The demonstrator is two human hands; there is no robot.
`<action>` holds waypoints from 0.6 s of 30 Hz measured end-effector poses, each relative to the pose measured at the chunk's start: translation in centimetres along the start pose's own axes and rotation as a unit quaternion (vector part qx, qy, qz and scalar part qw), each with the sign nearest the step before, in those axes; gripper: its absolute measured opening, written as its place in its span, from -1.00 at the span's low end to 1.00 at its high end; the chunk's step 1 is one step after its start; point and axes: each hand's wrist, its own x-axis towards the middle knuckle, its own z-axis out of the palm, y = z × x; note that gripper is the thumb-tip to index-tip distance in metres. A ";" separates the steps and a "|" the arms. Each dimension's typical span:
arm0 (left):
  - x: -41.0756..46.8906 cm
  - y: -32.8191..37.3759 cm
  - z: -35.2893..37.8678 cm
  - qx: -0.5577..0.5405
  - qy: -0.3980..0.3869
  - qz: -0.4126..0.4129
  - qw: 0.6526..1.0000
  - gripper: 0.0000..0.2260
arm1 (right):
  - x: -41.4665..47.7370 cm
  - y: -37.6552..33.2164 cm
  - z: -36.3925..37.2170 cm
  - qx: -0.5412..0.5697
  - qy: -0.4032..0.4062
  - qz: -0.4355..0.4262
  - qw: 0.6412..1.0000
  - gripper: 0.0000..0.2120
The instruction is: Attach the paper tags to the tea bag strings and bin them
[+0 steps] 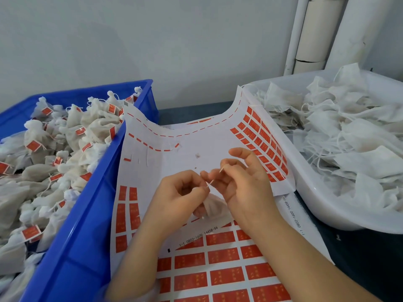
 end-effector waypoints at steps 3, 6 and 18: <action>-0.1 0.0 0.2 0.034 -0.014 0.012 0.999 -0.70 | 0.2 -0.3 0.2 0.130 0.021 0.056 0.990 -0.74; -0.2 0.0 0.2 0.054 -0.025 0.012 0.998 -0.74 | 0.4 -0.5 0.2 0.172 0.037 0.073 0.982 -0.71; -0.2 -0.6 0.4 0.087 -0.049 0.025 0.995 -0.85 | 0.5 -1.3 -0.1 0.128 0.016 0.045 0.991 -0.75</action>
